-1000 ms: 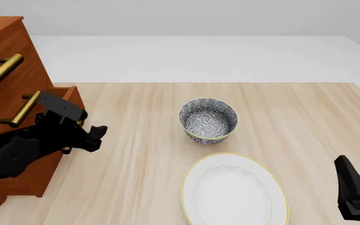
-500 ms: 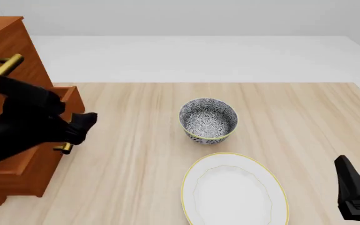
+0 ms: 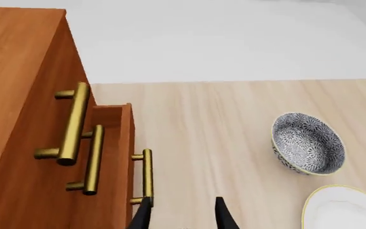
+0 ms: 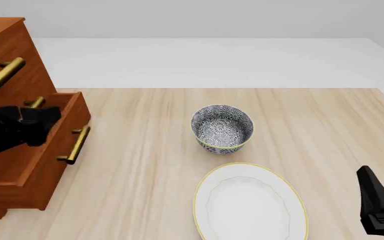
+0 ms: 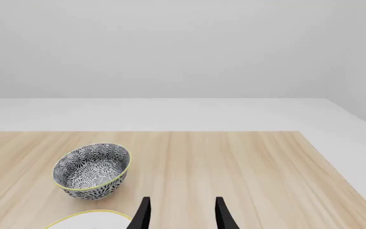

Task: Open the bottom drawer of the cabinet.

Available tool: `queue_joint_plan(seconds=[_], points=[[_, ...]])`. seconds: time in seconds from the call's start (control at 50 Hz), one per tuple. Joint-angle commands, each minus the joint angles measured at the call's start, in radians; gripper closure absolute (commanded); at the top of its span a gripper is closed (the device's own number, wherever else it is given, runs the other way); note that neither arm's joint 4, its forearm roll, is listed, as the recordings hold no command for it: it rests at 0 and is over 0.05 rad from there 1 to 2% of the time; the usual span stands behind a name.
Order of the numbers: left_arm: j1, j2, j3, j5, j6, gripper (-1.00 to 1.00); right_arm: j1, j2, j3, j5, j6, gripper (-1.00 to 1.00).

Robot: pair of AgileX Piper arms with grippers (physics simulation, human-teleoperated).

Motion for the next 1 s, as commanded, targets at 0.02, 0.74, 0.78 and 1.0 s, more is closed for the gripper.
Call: queue_joint_plan(seconds=[0.02,0.74,0.78,1.0], points=[[0.132,-0.069,0.022,0.035,-0.052,-1.0,0.0,0.0,0.0,0.0,0.0,-1.0],[0.302,-0.073,-0.002,0.168,0.152,-1.0,0.0,0.0,0.0,0.0,0.0,-1.0],[0.304,-0.064,0.0,0.163,0.168,-1.0,0.0,0.0,0.0,0.0,0.0,-1.0],[0.318,-0.016,0.002,0.13,0.204,-1.0,0.0,0.0,0.0,0.0,0.0,-1.0]])
